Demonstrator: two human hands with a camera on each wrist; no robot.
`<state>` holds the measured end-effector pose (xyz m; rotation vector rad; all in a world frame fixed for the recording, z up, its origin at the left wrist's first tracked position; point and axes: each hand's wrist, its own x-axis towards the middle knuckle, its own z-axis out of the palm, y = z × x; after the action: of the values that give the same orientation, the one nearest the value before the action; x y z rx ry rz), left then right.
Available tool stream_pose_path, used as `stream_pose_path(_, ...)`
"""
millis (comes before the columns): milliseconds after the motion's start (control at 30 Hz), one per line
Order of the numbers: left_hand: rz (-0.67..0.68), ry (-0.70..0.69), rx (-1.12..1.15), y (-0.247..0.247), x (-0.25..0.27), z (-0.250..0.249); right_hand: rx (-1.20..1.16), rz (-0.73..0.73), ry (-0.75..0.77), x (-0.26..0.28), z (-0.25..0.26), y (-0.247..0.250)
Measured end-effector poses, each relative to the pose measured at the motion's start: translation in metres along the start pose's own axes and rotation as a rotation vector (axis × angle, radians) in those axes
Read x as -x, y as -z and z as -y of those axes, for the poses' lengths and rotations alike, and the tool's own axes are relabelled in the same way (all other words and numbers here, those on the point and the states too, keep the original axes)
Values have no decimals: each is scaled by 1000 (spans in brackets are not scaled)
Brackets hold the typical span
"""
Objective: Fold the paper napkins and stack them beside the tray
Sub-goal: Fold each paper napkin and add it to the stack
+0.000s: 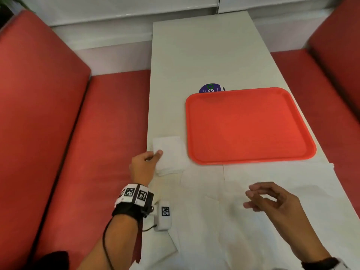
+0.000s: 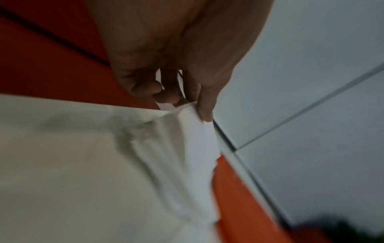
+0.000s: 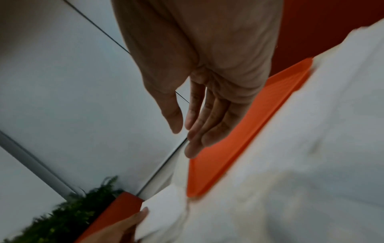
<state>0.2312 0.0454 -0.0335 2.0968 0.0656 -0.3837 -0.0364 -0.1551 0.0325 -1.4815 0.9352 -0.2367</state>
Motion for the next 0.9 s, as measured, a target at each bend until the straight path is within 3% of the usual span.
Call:
stream_pose_path(167, -87, -52, -155, -12, -8, 14, 171, -87, -47, 9, -34, 29)
stream_pose_path(267, -111, -51, -261, -8, -4, 12, 379, -81, 7, 14, -56, 43)
stream_pose_path(400, -181, -148, -247, 5, 13, -2, 1042, 76, 211, 15, -96, 52)
stream_pose_path(467, -158, -227, -221, 7, 35, -12, 1179, 99, 274, 16, -111, 50)
stream_pose_path(567, -71, -325, -236, -2, 78, -17, 1156, 89, 311, 13, -123, 47)
stream_pose_path(733, 321, -480, -529, -59, 152, 11, 1027, 77, 351, 17, -126, 51)
stream_pose_path(800, 430, -521, -616, -82, 169, 18, 971, -11, 389, 14, -123, 59)
stream_pose_path(900, 475, -561, -688, -109, 186, 13, 961, -226, 341, -2, -119, 87)
